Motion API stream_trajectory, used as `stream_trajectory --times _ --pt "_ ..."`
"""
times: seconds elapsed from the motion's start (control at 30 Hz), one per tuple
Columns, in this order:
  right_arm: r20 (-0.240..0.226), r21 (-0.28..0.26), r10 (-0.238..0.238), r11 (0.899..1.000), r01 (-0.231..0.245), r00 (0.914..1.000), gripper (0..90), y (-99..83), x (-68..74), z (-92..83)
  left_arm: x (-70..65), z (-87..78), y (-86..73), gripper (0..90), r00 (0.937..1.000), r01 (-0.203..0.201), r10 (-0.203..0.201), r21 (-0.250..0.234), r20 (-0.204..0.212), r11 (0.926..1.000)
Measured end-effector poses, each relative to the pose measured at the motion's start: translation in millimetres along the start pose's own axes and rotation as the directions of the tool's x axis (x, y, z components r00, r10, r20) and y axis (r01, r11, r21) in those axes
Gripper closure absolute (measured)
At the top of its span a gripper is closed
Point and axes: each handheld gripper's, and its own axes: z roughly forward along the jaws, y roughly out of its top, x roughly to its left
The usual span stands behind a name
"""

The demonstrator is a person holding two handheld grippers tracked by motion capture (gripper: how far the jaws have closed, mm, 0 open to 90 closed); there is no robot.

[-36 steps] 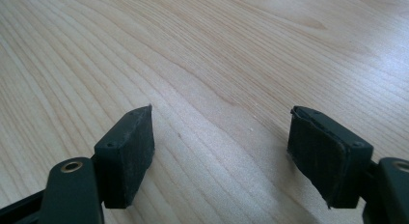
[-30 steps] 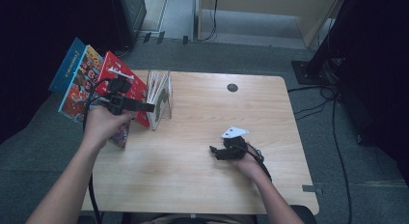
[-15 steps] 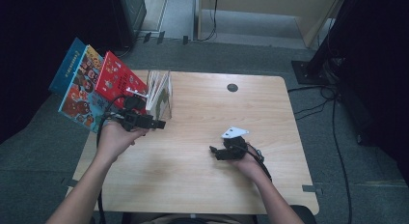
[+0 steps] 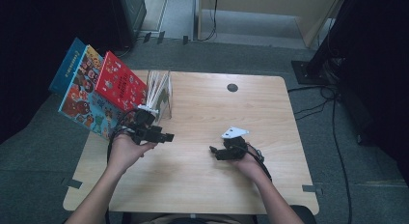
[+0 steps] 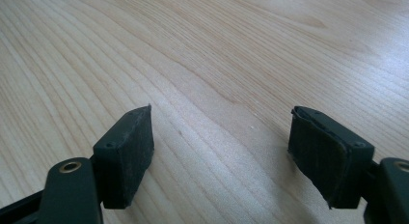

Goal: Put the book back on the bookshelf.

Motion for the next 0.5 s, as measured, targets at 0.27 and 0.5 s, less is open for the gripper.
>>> stream_trajectory --times 0.27,0.5 --pt "0.0 0.002 0.0 1.0 0.0 1.0 24.1 0.0 0.0 -0.2 0.9 25.8 -18.6 35.2 0.9999 0.012 -0.012 0.013 0.006 0.9998" --pt "0.002 0.002 0.002 1.0 -0.003 1.0 24.0 -0.1 0.4 -0.4 2.7 41.4 -31.9 35.1 0.9997 -0.025 0.025 0.021 0.0 0.9995"
